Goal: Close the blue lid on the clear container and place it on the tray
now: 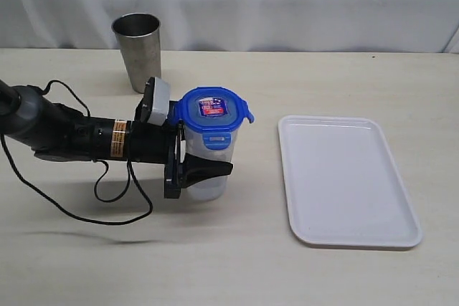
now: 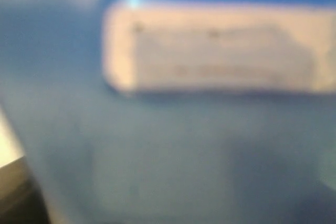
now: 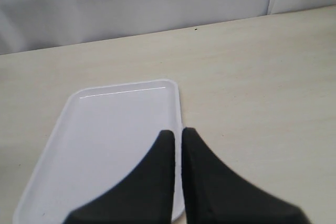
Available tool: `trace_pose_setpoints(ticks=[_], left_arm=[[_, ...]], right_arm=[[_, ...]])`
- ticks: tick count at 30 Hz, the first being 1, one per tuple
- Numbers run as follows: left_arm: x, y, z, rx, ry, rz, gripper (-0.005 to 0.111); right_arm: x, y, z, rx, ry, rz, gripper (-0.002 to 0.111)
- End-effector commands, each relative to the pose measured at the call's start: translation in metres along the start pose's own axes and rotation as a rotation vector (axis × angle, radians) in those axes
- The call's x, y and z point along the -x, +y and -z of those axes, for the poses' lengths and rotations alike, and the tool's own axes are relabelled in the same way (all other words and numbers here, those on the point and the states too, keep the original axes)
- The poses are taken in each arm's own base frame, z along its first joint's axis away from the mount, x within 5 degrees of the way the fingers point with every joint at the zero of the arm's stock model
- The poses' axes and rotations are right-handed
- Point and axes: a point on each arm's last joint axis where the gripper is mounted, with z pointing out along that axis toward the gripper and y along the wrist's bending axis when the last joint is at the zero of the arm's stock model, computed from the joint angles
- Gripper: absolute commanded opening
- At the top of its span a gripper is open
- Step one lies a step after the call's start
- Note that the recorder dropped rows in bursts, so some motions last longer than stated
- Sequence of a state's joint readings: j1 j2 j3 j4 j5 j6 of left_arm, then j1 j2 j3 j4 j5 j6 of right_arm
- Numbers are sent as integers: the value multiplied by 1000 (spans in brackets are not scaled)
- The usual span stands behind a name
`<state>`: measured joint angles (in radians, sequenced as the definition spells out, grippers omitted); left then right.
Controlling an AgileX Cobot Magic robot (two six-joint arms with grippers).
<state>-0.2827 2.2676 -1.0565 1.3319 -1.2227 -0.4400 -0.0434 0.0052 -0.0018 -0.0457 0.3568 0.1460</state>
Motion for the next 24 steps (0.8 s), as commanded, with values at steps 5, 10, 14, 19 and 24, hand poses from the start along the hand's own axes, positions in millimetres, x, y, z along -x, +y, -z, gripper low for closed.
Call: trace_pose_setpoints(ticks=[5, 10, 14, 19, 24], left_arm=[[4, -2, -3, -16, 1, -16, 0], [4, -2, -3, -16, 1, -16, 0], [4, -2, -4, -18, 1, -18, 0], [4, -2, -4, -20, 2, -19, 0], [3, -3, -4, -24, 4, -21, 0]], right_arm=[[2, -1, 0, -5, -27, 33, 5], [5, -1, 0, -9, -65, 60, 5], [28, 4, 5, 41, -319, 27, 5], [61, 5, 24, 178, -725, -297, 5], [70, 17, 31, 302, -722, -255, 5]])
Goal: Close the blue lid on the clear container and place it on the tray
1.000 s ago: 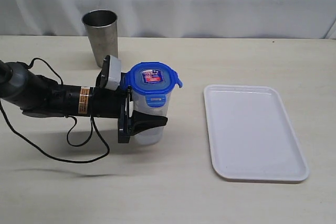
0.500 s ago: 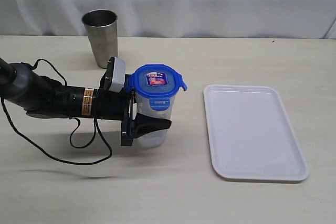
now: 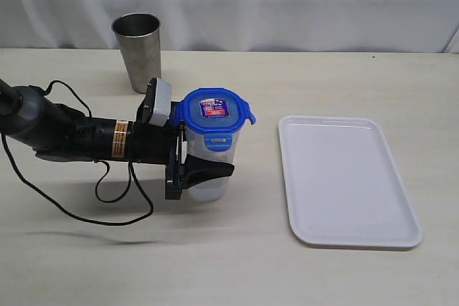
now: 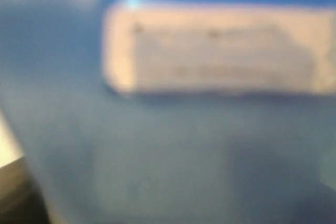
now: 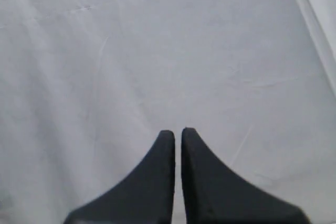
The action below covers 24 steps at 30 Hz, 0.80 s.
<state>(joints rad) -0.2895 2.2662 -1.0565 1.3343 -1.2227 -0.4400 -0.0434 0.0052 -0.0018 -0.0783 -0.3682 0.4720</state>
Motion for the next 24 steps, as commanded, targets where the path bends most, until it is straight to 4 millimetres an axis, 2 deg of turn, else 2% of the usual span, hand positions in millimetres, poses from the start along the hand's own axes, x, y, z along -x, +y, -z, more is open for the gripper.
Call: trace_pose_setpoints(ticks=[1, 3, 5, 10, 13, 16, 17, 18, 19, 20, 21, 22, 23, 24], left_arm=[[3, -1, -2, -15, 4, -17, 0], [3, -1, -2, -15, 4, -17, 0], [3, -1, -2, -15, 4, -17, 0], [3, -1, -2, -15, 4, -17, 0], [3, -1, -2, -15, 4, -17, 0], [3, -1, -2, -15, 4, -17, 0], [3, -1, -2, -15, 4, -17, 0], [2, -1, -2, -17, 4, -18, 0], [2, -1, -2, -17, 4, -18, 0], [2, -1, -2, -17, 4, -18, 0], [2, -1, -2, -17, 4, -18, 0], [2, -1, -2, -17, 4, -18, 0], [2, -1, -2, -19, 5, -19, 0], [2, -1, -2, -19, 5, -19, 0]], right_arm=[[18, 15, -4, 97, -25, -24, 5], [35, 24, -14, 113, -22, -21, 9], [50, 31, -29, 117, -10, 19, 18], [69, 41, -73, 115, 104, 130, 39], [74, 56, -97, 269, 111, 279, 37], [76, 59, -125, 299, 162, 395, 35], [74, 55, -137, 266, 199, 464, 35], [69, 44, -159, 167, 284, 530, 35], [67, 35, -171, 90, 339, 543, 35], [60, 17, -192, -76, 455, 532, 35], [54, 7, -202, -176, 524, 504, 35], [43, -12, -216, -345, 664, 503, 35], [35, -20, -222, -416, 748, 503, 35], [22, -31, -233, -511, 908, 490, 35]])
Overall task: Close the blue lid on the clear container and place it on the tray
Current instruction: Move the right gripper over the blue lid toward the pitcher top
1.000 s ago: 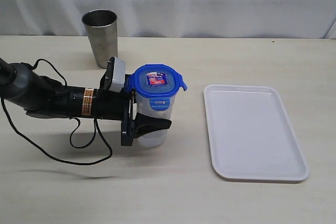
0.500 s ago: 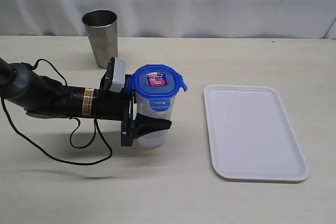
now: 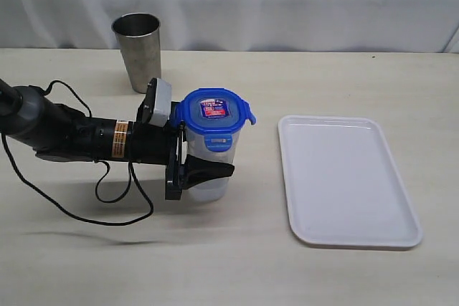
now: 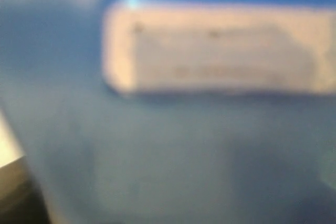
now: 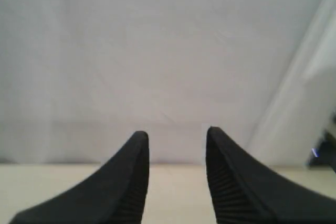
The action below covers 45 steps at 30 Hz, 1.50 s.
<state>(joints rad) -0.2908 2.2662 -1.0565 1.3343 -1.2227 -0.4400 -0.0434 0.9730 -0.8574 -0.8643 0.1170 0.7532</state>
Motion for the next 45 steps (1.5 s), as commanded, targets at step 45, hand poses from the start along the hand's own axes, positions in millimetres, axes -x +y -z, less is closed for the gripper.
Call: trace_pose_setpoints(ticks=[45], left_arm=[[2, -3, -2, -36, 13, -25, 0]], right_arm=[[-119, 217, -106, 998, 1174, -318, 41]])
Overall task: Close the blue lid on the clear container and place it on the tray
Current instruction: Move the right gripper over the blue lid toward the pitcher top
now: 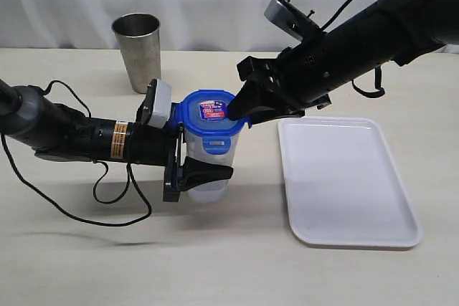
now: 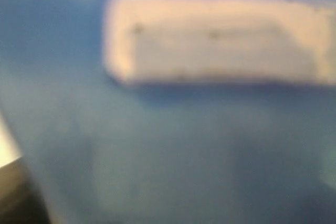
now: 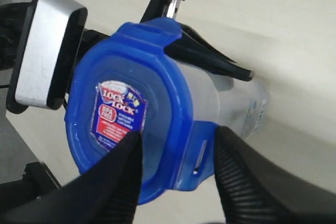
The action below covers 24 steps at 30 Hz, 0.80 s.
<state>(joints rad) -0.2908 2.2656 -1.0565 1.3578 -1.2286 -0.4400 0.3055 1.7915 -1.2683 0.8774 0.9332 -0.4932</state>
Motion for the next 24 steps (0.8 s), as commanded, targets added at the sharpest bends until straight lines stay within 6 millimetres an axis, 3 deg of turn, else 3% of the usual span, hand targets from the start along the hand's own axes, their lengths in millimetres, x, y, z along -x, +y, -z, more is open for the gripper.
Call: trace_pose_setpoints(ticks=[1, 13, 19, 24], left_arm=[[2, -1, -2, -14, 10, -17, 0], [3, -2, -5, -19, 8, -18, 0], [3, -2, -5, -19, 8, -13, 0], [3, -2, -5, -19, 8, -9, 0]], right_arm=[[-3, -3, -14, 43, 61, -46, 41], [-12, -19, -35, 46, 146, -72, 35], [-13, -18, -32, 42, 139, -10, 35], [-11, -11, -21, 34, 97, 49, 52]])
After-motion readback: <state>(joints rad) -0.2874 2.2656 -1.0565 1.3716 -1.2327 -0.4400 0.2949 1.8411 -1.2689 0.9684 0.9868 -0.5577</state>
